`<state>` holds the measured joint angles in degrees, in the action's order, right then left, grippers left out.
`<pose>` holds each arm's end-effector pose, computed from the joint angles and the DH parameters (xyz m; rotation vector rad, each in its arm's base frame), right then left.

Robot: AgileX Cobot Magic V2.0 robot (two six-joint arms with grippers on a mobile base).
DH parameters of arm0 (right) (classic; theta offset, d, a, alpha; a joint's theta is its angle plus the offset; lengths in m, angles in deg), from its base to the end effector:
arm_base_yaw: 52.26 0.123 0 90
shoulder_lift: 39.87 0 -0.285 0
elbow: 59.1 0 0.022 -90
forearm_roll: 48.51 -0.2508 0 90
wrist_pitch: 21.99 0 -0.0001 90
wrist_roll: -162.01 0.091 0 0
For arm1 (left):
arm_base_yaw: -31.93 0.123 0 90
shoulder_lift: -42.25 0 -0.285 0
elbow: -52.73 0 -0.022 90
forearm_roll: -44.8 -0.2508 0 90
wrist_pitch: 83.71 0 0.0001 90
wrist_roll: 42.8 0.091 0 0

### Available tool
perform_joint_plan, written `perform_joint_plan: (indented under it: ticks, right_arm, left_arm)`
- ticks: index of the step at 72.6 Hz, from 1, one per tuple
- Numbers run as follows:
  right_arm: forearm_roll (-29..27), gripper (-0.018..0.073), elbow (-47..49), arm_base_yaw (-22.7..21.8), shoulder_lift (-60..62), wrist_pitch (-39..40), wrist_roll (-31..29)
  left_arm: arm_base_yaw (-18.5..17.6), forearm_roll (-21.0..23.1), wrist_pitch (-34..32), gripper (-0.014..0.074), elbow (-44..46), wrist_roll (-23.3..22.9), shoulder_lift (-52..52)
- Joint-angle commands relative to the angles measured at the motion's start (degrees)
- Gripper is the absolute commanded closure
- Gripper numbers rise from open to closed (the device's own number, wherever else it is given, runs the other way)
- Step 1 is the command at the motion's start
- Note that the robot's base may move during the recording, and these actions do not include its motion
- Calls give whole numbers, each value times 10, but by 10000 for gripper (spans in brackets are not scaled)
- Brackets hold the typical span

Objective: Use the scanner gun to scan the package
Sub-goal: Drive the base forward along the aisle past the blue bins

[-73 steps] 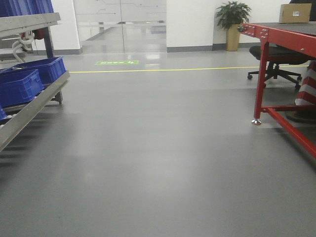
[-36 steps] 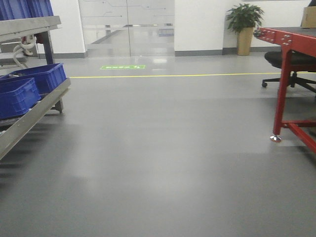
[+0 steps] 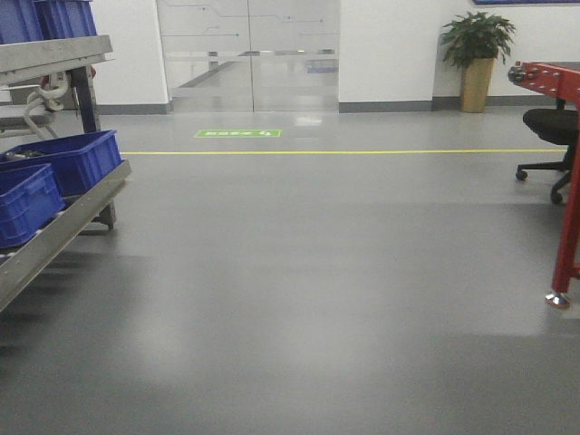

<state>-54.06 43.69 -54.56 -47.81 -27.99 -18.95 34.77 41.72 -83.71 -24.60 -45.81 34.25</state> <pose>0.0567 -0.0013 0.2036 0.0873 1.5881 0.0388 0.0566 0.0028 0.2123 -0.0360 1.4890 0.0410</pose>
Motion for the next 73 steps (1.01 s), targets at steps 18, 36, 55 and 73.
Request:
perform_joint_plan:
  ticks: [18, 36, 55, 73]
  right_arm:
    - [-1, 727, 0, -3, 2, 10, -1]
    - [-1, 727, 0, -3, 2, 10, -1]
    - [-1, 727, 0, -3, 2, 10, -1]
    - [-1, 727, 0, -3, 2, 10, -1]
  left_arm:
    - [0, -2, -10, 708, 1, 0, 2]
    - [0, -2, -10, 708, 1, 0, 2]
    - [0, -2, -10, 708, 1, 0, 2]
    - [0, -2, -10, 708, 1, 0, 2]
